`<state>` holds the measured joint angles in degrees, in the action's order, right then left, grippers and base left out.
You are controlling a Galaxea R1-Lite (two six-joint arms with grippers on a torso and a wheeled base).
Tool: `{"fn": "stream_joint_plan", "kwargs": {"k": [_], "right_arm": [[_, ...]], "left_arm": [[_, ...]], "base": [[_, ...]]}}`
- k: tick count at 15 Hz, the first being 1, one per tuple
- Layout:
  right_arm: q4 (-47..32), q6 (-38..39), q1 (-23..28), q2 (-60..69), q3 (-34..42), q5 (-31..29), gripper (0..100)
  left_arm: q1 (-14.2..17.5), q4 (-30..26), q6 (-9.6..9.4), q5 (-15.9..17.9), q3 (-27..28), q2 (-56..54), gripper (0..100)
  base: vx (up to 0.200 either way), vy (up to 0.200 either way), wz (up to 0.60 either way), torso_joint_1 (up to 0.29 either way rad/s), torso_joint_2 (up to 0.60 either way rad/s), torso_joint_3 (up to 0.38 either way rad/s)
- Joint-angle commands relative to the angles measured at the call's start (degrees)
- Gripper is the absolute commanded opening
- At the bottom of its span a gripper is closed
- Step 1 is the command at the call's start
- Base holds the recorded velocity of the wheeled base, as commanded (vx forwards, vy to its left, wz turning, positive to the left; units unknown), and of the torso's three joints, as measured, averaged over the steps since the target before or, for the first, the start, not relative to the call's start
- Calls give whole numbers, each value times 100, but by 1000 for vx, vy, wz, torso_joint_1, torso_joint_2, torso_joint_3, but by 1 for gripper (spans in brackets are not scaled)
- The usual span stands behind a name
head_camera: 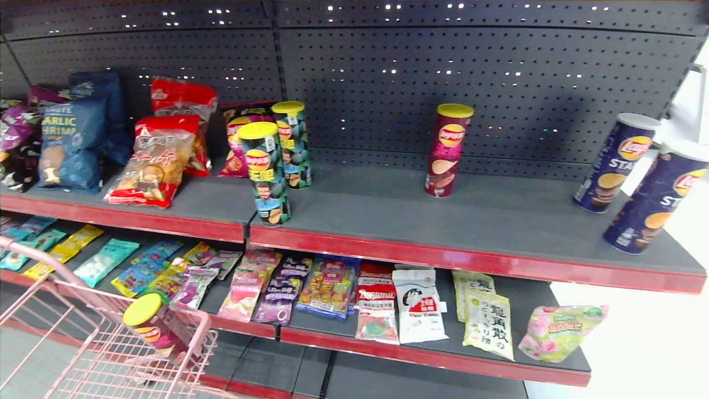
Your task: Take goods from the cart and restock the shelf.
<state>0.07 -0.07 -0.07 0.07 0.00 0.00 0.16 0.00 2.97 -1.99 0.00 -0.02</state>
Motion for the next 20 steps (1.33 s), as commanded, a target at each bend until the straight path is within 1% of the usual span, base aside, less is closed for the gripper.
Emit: {"fn": "stream_joint_plan", "kwargs": {"k": [1,9,11,15,20], "right_arm": [[1,-1,-1,-7,0,0,100],[1,25,-1,-7,0,0,100],[10,104,7,-7,0,-9,100],[10,130,-1,-7,0,-9,100],[10,148,7,-7,0,-18,100]], "left_arm": [[2,0,1,-3,0,2,100],[2,0,10,-12,0,2,100],[2,0,10,-12,0,2,100],[2,0,10,-3,0,2,100],[2,0,-43,5,0,2,100]], "base": [[0,0,600,7,2,2],[0,0,600,4,2,2],[0,0,0,-38,77,55],[0,0,0,-132,348,189],[0,0,0,-146,360,212]]}}
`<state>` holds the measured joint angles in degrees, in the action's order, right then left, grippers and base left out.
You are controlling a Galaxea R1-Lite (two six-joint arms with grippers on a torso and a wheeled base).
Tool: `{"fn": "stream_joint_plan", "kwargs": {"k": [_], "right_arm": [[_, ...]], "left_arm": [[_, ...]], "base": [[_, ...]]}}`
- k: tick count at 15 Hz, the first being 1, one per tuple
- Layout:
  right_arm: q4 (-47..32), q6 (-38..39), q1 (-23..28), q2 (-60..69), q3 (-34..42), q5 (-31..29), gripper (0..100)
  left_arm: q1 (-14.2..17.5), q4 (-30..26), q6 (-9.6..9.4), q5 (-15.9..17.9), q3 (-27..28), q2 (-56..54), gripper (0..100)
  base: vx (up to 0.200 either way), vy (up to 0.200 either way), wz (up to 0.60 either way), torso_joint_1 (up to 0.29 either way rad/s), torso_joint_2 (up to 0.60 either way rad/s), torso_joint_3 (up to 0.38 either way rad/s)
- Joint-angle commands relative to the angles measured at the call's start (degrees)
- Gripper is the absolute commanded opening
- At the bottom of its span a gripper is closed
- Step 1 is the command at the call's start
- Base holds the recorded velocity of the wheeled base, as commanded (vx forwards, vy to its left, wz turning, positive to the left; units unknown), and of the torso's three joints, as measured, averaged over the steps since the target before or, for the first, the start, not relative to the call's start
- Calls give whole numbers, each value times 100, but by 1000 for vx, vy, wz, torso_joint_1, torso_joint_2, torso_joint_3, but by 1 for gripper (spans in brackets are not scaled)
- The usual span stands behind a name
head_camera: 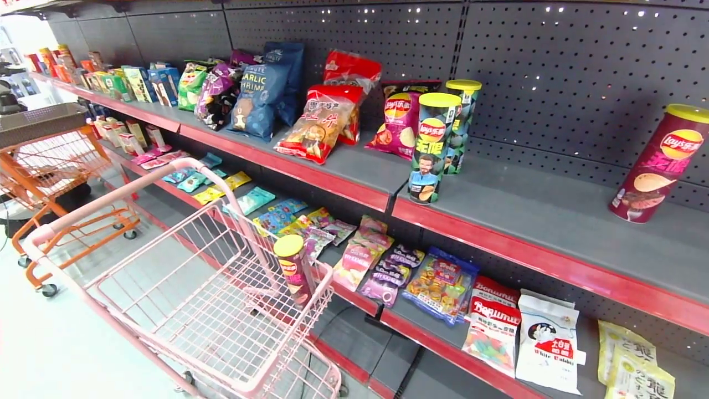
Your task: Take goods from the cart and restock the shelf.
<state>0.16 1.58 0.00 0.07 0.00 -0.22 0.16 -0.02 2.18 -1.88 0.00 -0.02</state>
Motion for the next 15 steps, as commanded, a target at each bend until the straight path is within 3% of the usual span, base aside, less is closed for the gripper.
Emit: {"fn": "stream_joint_plan", "kwargs": {"k": [1,3,13,15], "right_arm": [[2,35,0,-7,0,-31,100],[11,158,0,-7,0,-84,100],[11,114,0,-7,0,-75,100],[2,88,-9,-7,0,-75,100]], "left_arm": [[2,-6,-78,38,0,2,100],[2,-6,-253,126,0,2,100],[2,-6,-236,126,0,2,100],[2,-6,-236,381,0,2,100]], "base": [[0,0,0,-154,388,232],[0,0,0,-154,398,246],[0,0,0,-188,526,336],[0,0,0,-58,195,139]]}}
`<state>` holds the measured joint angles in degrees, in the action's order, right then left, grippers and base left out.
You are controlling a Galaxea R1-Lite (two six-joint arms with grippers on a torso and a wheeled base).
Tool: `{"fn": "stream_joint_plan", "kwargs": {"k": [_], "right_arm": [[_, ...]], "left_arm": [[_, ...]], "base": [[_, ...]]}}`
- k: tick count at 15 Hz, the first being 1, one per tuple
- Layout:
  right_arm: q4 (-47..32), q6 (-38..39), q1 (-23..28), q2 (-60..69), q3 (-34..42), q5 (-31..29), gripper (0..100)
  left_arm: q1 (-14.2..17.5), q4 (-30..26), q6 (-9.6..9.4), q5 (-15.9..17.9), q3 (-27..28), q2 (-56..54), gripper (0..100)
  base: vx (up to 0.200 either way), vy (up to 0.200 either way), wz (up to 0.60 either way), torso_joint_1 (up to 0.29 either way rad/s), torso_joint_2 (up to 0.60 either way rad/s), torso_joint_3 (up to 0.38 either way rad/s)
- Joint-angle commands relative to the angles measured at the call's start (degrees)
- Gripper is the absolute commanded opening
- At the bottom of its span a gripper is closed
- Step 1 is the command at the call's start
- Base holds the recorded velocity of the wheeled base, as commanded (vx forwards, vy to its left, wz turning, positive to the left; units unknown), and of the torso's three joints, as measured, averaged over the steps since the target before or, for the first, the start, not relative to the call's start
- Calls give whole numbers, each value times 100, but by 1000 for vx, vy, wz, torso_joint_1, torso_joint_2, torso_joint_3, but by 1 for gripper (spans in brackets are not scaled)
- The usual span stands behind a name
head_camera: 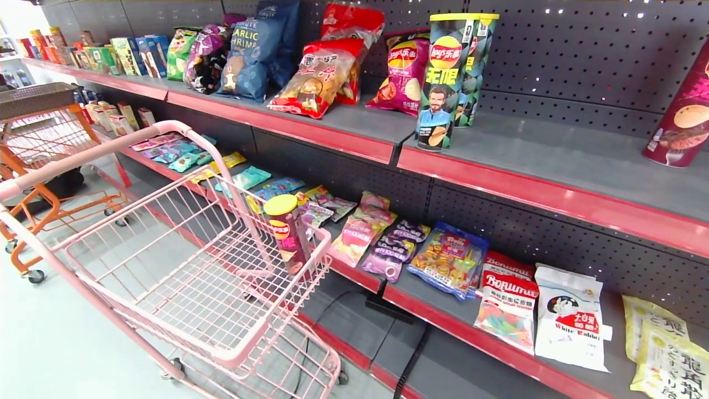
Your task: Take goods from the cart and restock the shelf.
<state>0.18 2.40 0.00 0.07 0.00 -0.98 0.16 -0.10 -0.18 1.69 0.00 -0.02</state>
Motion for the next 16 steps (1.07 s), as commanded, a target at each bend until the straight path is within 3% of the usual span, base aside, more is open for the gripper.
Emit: {"fn": "stream_joint_plan", "kwargs": {"k": [1,2,3,4,5,7,8,9,10,12,16], "right_arm": [[-1,-29,0,-7,0,1,100],[-1,-82,-9,-7,0,10,100],[-1,-82,-9,-7,0,10,100],[-1,-152,-9,-7,0,45,100],[-1,-170,-9,-7,0,45,100],[-1,-240,-9,-7,0,62,100],[-1,-240,-9,-7,0,62,100],[-1,-240,-9,-7,0,62,100],[-1,-240,-9,-7,0,62,100],[-1,-240,-9,-7,0,62,100],[-1,-258,-9,-7,0,62,100]], "left_arm": [[2,45,-26,226,123,20,100],[-113,45,106,472,1143,846,100],[-121,106,590,481,2496,2367,100],[-130,177,959,490,3243,3184,100],[-121,203,1091,490,3647,3870,100],[-130,1012,1099,490,3683,5434,100],[-104,2374,1091,507,3322,6744,100],[-104,3341,1073,613,3032,7456,100],[-130,3947,985,912,2848,8000,100],[-86,4413,510,1465,2927,9046,100],[-174,6004,379,1553,3050,10734,100]], "base": [[0,0,0,-22,95,56],[0,0,0,-12,56,32],[0,0,0,0,0,0],[0,0,0,0,0,0],[0,0,0,0,0,0],[0,0,0,0,0,0],[0,0,0,0,0,0],[0,0,0,0,0,0],[0,0,0,0,0,0],[0,0,0,0,0,0],[0,0,0,0,0,0]]}}
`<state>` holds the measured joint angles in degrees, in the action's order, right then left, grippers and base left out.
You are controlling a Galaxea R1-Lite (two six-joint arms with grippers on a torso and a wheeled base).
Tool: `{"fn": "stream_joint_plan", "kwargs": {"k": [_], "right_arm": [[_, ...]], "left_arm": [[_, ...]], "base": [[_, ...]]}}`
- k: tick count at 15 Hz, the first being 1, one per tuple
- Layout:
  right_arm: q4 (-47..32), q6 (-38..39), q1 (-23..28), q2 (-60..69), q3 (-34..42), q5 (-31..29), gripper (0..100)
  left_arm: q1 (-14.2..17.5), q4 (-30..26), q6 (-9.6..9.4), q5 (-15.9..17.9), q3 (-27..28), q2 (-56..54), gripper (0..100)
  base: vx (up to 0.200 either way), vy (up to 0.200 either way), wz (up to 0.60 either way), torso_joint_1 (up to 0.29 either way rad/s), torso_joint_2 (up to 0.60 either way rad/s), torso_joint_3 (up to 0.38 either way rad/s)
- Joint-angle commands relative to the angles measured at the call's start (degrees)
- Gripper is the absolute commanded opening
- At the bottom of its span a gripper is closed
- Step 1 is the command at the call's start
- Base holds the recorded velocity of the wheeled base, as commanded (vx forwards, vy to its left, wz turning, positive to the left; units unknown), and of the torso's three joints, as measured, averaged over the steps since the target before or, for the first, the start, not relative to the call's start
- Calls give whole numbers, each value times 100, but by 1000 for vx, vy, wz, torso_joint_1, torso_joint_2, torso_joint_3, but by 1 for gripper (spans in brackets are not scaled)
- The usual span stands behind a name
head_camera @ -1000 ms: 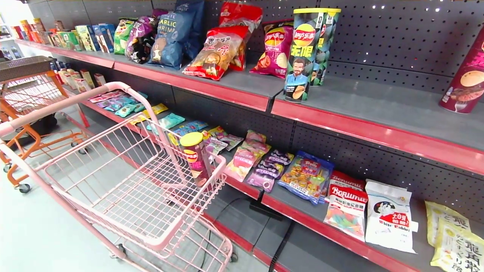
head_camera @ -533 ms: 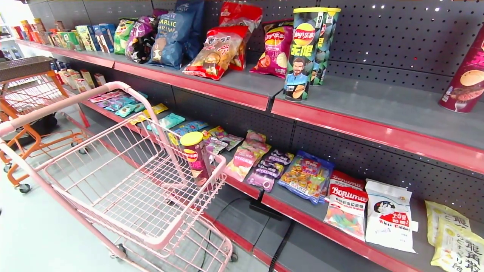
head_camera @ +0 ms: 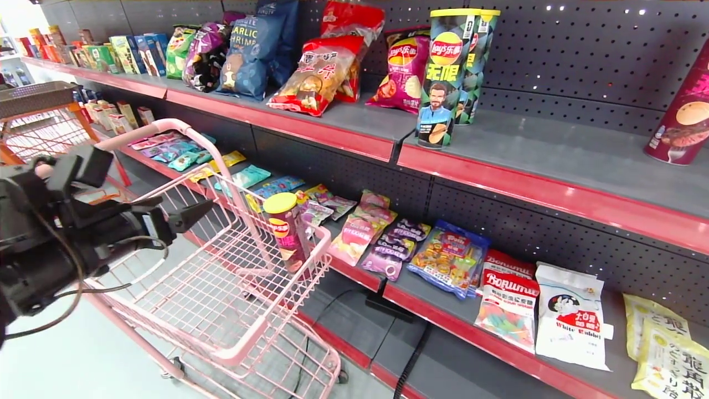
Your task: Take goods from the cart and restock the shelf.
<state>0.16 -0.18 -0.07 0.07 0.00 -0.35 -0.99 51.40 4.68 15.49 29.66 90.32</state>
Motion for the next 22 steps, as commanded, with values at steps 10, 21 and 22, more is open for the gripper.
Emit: {"fn": "stream_joint_plan", "kwargs": {"k": [10,21,22], "right_arm": [[2,-26,-1,-7,0,9,100],[2,-34,-1,-7,0,35,100],[2,-34,-1,-7,0,35,100]], "left_arm": [[-640,1839,-512,604,1130,3475,100],[-1044,1795,-521,507,2140,4266,100],[-1061,1795,-521,481,2167,4275,100]], "base": [[0,0,0,0,0,0],[0,0,0,0,0,0],[0,0,0,0,0,0]]}}
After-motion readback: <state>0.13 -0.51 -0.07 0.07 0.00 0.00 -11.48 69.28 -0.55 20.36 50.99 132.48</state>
